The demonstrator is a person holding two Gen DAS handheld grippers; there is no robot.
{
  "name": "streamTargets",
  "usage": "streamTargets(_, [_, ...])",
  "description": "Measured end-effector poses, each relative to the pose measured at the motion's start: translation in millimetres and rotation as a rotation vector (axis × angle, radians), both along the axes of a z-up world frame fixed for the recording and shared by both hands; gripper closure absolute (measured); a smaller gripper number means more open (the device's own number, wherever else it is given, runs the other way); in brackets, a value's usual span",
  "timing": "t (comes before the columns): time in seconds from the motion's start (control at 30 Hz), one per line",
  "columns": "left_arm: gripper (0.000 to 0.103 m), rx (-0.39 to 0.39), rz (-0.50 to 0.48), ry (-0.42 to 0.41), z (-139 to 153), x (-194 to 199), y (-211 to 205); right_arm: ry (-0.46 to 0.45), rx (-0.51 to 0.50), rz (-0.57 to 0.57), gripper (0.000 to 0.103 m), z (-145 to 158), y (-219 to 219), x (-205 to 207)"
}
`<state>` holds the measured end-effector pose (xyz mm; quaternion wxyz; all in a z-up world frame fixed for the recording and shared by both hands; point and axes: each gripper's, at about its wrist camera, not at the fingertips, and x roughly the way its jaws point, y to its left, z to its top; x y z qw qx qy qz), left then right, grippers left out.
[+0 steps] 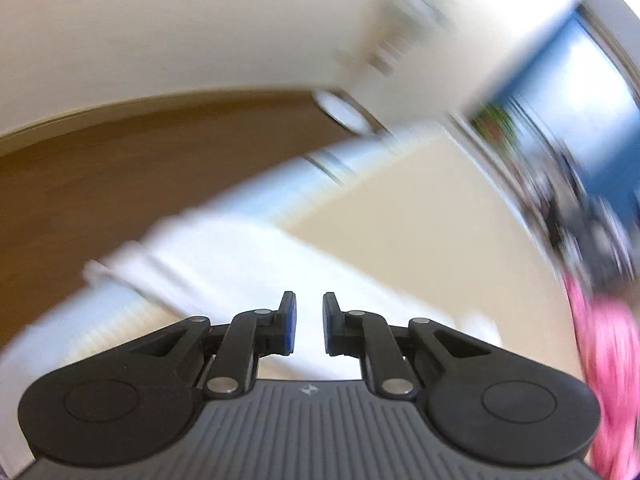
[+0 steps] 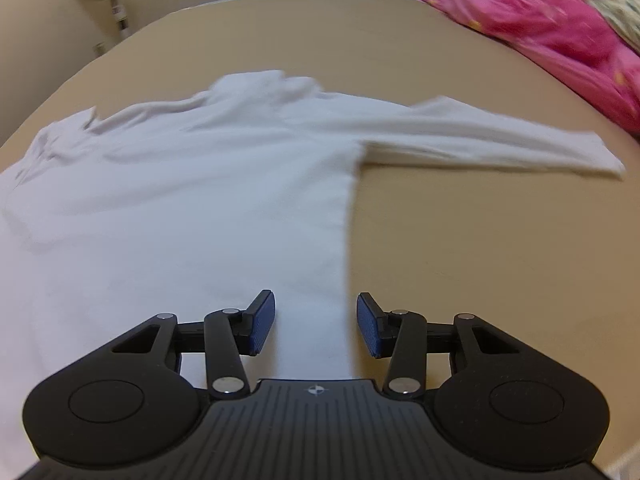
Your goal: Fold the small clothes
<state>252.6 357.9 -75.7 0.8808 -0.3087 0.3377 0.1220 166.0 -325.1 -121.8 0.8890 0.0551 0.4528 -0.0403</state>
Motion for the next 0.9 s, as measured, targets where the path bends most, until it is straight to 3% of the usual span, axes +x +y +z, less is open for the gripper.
streamTargets(0.13, [0.090,0.028,-0.251,0.056,-6,-28,-89,0.068,0.061,-0.064,0.057,-6,-19,-26])
streamTargets(0.27, [0.090,-0.010,-0.390,0.168,-31,-83,-150,0.086,0.060,-0.064,0.057,-5,-26,-60])
streamTargets(0.3, [0.090,-0.019,-0.407,0.190,-38,-115,-159,0.092,0.056,-0.063,0.057,-5,-27,-69])
streamTargets(0.47, [0.080,-0.003,-0.467,0.306,-72,-189,-210,0.125,0.103,-0.074,0.056,-7,-41,-110])
streamTargets(0.7, [0.079,0.009,-0.467,0.401,-89,-188,-214,0.151,0.176,-0.093,0.057,-8,-49,-134])
streamTargets(0.73, [0.083,0.024,-0.468,0.404,-88,-189,-214,0.162,0.196,-0.106,0.058,-10,-49,-136])
streamTargets(0.8, [0.097,0.054,-0.481,0.395,-83,-195,-215,0.165,0.214,-0.112,0.071,-10,-50,-140])
streamTargets(0.83, [0.097,0.061,-0.491,0.381,-82,-196,-215,0.161,0.216,-0.109,0.080,-9,-49,-140])
streamTargets(0.87, [0.097,0.070,-0.499,0.365,-78,-195,-217,0.154,0.224,-0.109,0.098,-6,-50,-141])
streamTargets(0.9, [0.098,0.089,-0.510,0.355,-72,-192,-218,0.144,0.242,-0.120,0.098,-2,-53,-142])
